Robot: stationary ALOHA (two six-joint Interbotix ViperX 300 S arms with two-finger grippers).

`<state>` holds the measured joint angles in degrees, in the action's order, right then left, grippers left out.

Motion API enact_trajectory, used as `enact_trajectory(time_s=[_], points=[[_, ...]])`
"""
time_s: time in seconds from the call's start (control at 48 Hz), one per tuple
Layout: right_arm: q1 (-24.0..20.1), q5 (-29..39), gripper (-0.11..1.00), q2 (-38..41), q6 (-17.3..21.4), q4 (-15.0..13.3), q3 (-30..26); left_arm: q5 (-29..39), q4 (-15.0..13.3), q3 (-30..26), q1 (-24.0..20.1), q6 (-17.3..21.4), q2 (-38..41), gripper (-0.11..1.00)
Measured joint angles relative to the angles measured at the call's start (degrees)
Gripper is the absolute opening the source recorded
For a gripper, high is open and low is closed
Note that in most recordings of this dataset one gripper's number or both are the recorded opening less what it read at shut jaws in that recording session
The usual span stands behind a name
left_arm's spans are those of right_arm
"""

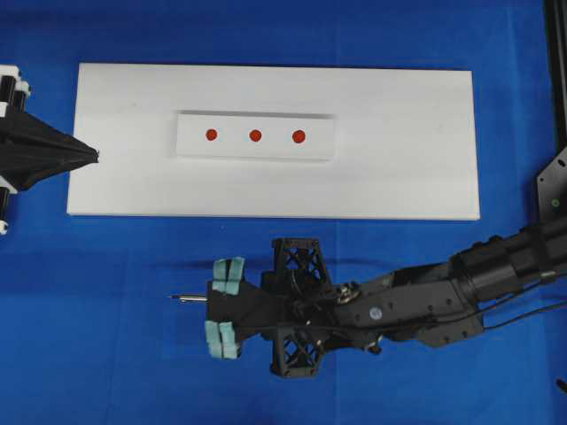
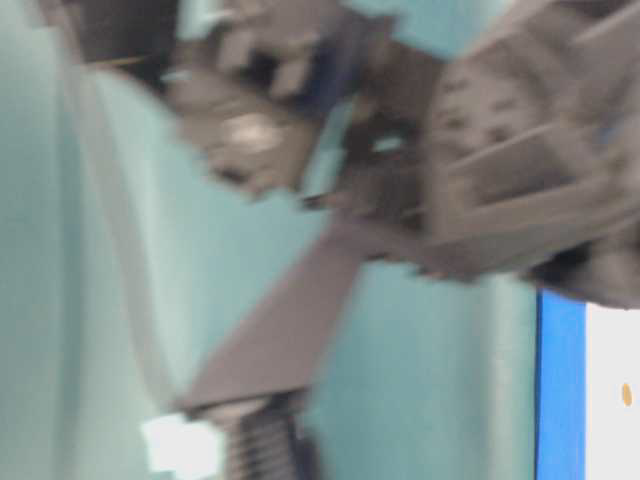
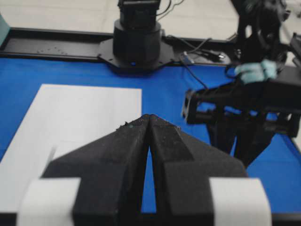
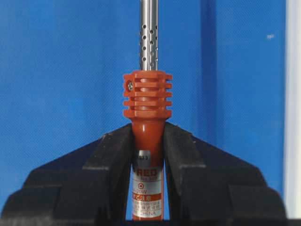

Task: Touch the tip of the soldering iron to the mark.
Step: 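Carry the iron back down to its spot below the board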

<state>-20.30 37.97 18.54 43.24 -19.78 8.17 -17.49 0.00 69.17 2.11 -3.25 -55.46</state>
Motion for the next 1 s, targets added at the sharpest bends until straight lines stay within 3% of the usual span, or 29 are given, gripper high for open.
enact_trajectory(time_s=[0.396, 1.001], points=[[1.8, -13.8, 0.06, 2.0, 0.0, 0.3, 7.0, 0.0, 0.0, 0.0, 0.0, -0.1, 0.0, 0.0], [1.8, -17.2, 0.06, 3.1, -0.4, 0.3, 7.2, 0.0, 0.0, 0.0, 0.0, -0.1, 0.0, 0.0]])
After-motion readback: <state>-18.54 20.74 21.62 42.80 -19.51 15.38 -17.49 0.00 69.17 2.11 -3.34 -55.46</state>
